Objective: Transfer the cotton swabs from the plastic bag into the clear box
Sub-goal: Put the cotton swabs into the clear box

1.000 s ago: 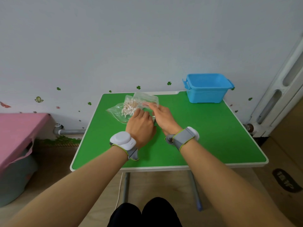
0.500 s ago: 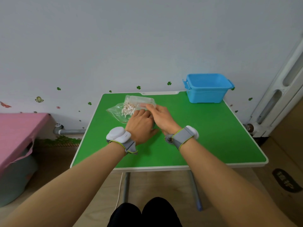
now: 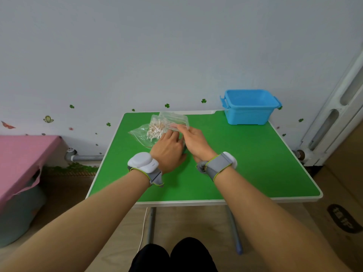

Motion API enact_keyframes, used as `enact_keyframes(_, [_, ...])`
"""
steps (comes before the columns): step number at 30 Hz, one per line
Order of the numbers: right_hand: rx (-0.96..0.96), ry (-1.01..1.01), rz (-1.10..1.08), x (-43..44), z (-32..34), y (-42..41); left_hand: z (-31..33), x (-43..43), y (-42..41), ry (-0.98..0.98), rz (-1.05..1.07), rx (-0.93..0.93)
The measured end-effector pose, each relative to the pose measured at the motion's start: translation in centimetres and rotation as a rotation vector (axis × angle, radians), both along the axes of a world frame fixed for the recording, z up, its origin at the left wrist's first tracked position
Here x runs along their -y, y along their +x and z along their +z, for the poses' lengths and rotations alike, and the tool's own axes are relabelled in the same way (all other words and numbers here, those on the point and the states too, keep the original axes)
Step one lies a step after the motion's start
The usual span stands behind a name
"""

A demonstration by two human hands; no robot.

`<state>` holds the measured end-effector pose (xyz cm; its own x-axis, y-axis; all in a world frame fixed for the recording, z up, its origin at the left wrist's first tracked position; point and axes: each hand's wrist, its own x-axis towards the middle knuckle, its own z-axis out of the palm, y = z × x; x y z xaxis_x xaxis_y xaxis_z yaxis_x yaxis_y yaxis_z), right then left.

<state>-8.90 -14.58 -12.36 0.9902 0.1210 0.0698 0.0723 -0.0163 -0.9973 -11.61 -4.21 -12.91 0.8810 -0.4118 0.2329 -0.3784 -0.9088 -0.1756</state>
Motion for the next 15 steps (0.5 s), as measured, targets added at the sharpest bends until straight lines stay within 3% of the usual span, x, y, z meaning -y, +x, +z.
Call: enact_keyframes(15, [0.017,-0.026,0.027,0.09,-0.46,0.28,-0.27,-0.66,-0.03,-0.014,-0.049,0.02])
